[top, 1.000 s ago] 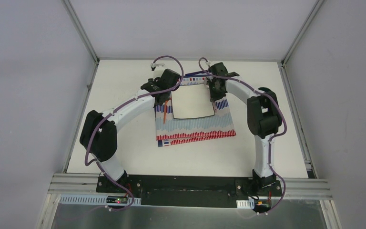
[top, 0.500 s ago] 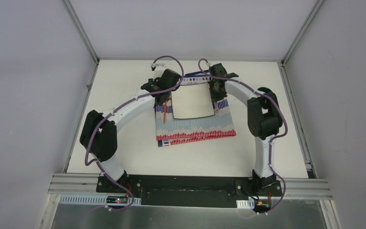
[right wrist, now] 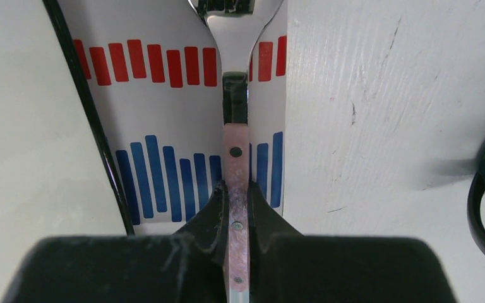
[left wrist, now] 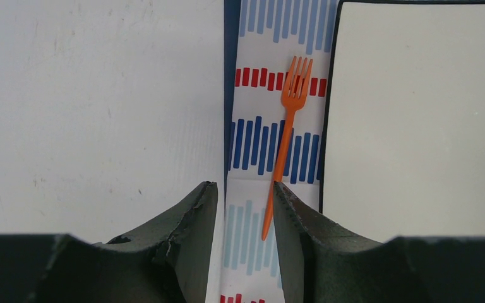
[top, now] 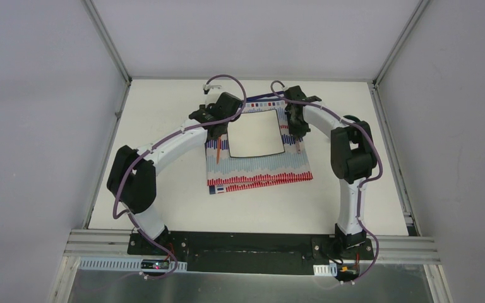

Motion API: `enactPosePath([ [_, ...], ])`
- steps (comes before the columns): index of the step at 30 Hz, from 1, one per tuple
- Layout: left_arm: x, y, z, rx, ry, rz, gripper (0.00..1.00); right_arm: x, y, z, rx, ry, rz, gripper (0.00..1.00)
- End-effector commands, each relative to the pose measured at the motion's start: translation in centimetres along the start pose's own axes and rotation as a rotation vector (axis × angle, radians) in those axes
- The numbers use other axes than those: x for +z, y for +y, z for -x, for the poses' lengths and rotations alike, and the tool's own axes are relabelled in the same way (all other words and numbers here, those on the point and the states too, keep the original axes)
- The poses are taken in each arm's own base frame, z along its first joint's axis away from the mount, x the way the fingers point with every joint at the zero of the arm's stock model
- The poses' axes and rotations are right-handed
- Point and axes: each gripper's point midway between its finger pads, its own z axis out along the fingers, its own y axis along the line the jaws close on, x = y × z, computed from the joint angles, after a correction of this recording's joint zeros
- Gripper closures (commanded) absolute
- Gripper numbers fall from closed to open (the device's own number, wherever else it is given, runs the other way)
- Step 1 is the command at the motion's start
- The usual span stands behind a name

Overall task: Set the dinner table for one person
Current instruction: Adjust the spoon with the napkin.

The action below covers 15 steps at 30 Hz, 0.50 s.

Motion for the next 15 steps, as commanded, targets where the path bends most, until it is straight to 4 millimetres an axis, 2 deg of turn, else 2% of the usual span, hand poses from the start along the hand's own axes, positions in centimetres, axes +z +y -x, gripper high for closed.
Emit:
enactPosePath([
  [1,-0.54,-0.62,1.95,-0.038,-0.047,-0.014,0.61,-0.43,0.55,0.07,0.013,-0.013,0.03,1.0],
  [14,-0.43,-0.85,1.96,-0.032,-0.044,-0.014,0.61,-0.19,1.17,-0.16,0.023,0.003,0.054,1.0],
  [15,-0.43,-0.82,1.96,-0.032,-0.045,-0.012,0.61,-0.23,1.21,-0.05,0.025,0.002,0.055,0.96],
])
